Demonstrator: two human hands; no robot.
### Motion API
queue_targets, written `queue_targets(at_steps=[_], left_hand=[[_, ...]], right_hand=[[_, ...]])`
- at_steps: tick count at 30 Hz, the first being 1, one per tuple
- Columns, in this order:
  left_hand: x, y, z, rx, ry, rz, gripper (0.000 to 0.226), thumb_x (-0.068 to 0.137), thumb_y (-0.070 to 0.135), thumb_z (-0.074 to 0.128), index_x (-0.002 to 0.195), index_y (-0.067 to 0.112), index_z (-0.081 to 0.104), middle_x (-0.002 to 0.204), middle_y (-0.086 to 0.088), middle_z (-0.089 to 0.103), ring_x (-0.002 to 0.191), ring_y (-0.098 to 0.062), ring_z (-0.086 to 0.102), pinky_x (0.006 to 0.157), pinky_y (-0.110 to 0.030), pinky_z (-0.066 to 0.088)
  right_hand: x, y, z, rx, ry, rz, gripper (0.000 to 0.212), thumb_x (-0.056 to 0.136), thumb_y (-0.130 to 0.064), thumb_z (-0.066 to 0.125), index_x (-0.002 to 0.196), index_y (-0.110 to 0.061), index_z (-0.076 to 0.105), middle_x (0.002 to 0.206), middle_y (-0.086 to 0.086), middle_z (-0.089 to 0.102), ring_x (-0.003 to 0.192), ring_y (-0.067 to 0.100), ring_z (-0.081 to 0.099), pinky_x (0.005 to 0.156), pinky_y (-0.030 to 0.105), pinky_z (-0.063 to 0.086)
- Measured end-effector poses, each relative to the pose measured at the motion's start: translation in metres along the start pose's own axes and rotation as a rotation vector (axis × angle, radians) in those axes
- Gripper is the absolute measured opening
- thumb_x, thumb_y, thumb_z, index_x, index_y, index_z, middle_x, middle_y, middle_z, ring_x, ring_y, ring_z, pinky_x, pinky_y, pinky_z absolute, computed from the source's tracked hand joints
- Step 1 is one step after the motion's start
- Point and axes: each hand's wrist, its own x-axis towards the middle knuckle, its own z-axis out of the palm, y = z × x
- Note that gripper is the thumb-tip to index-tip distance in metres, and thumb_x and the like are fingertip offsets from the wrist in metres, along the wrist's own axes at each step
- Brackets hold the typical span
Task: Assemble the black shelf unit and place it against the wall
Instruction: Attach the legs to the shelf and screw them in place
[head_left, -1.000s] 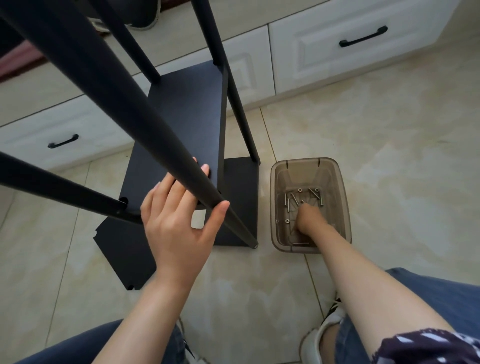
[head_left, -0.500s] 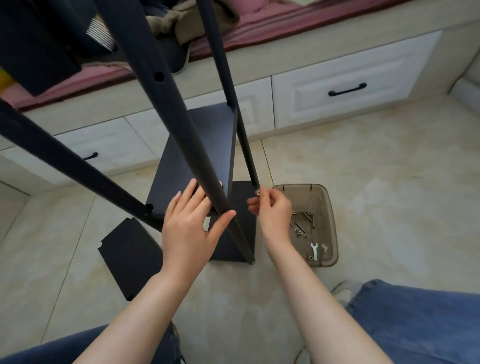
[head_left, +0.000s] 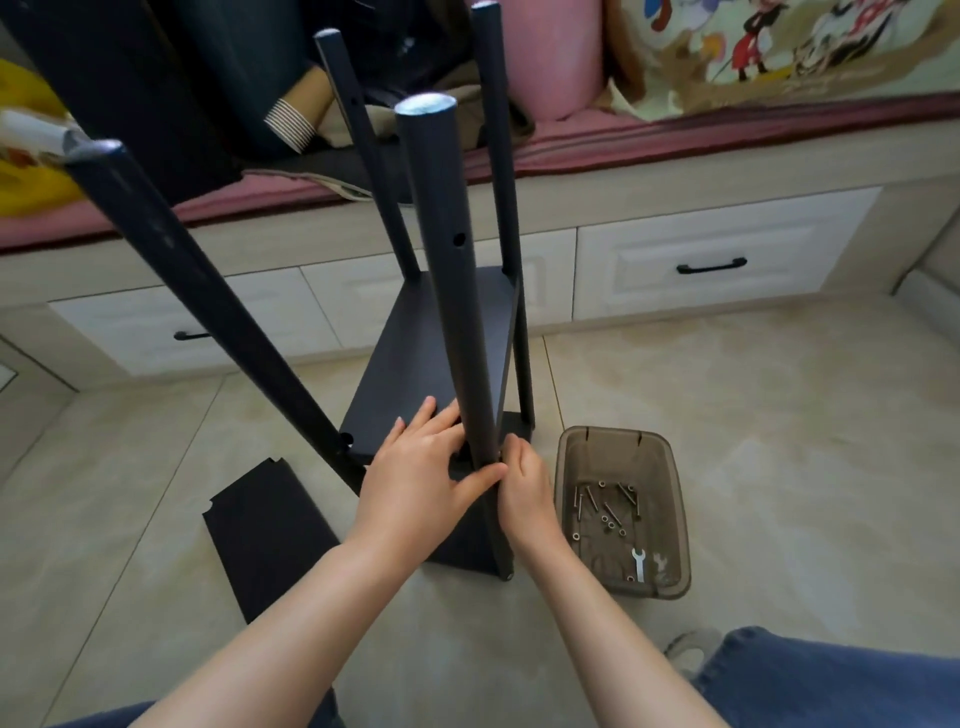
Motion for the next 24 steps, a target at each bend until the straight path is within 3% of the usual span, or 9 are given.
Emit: queue_targets(at_steps=[3,5,7,10,13,16,20,24], left_hand=[[0.005,-0.009,-0.010,-0.055,-0.024,-0.021,0.050,0.086,0.049,0.072,0.134,0.039,0.061,0.146,0.034,0.033,0.153,-0.013,0.021,0.123,-0.035,0.008],[0.008,-0.017,-0.017,-0.082,-0.034,-0.029,0.047,0.085,0.047,0.074,0.130,0.036,0.065,0.131,0.048,0.024,0.151,-0.013,0.026,0.123,-0.037,0.010],[0.010,-0.026,-0.025,-0.092,-0.040,-0.036,0.046,0.083,0.047,0.076,0.126,0.034,0.068,0.117,0.052,0.027,0.147,-0.014,0.035,0.123,-0.039,0.013],[0.011,-0.037,-0.039,-0.117,-0.048,-0.067,0.056,0.081,0.048,0.078,0.133,0.034,0.063,0.132,0.034,0.049,0.144,-0.014,0.041,0.123,-0.045,0.027],[0.015,-0.054,-0.050,-0.169,-0.062,-0.103,0.066,0.079,0.049,0.079,0.140,0.036,0.056,0.144,0.019,0.054,0.135,-0.004,0.048,0.114,-0.028,0.038],[0.019,-0.071,-0.060,-0.167,-0.105,-0.121,0.069,0.078,0.051,0.078,0.141,0.037,0.055,0.142,0.019,0.056,0.112,0.011,0.050,0.098,-0.011,0.037],[0.026,-0.092,-0.077,-0.184,-0.141,-0.165,0.066,0.078,0.051,0.078,0.139,0.038,0.057,0.146,0.024,0.050,0.115,0.012,0.045,0.099,-0.014,0.035],[0.030,-0.120,-0.095,-0.245,-0.173,-0.212,0.066,0.076,0.053,0.076,0.138,0.042,0.056,0.143,0.036,0.043,0.118,0.014,0.040,0.104,-0.019,0.034]], right_hand=[[0.002,-0.001,0.009,0.003,0.012,-0.046,0.039,0.107,-0.020,0.032,0.092,0.011,0.050,0.077,0.014,0.048,0.055,0.001,0.048,0.048,0.012,0.040],[0.005,-0.001,0.017,0.000,-0.006,-0.060,0.040,0.107,-0.023,0.032,0.092,0.009,0.050,0.077,0.023,0.051,0.059,0.007,0.053,0.048,0.017,0.044],[0.008,-0.002,0.025,0.000,-0.036,-0.063,0.039,0.107,-0.027,0.033,0.092,0.004,0.051,0.084,0.028,0.056,0.065,0.018,0.056,0.050,0.022,0.049],[0.011,-0.009,0.036,-0.032,-0.081,-0.075,0.034,0.106,-0.030,0.034,0.090,-0.007,0.053,0.080,0.014,0.059,0.060,0.012,0.061,0.049,0.018,0.049],[0.014,-0.017,0.049,-0.096,-0.108,-0.086,0.034,0.106,-0.034,0.033,0.087,-0.014,0.053,0.076,0.010,0.063,0.055,0.012,0.064,0.047,0.018,0.048],[0.015,-0.023,0.062,-0.143,-0.140,-0.107,0.033,0.106,-0.036,0.033,0.087,-0.018,0.053,0.068,0.003,0.065,0.055,0.011,0.067,0.048,0.020,0.048],[0.021,-0.030,0.078,-0.156,-0.231,-0.080,0.033,0.106,-0.036,0.034,0.094,-0.014,0.055,0.080,0.008,0.070,0.063,0.012,0.071,0.057,0.026,0.056],[0.029,-0.025,0.086,-0.157,-0.365,-0.015,0.035,0.108,-0.034,0.031,0.095,-0.009,0.052,0.075,0.010,0.075,0.071,0.015,0.073,0.074,0.031,0.056]])
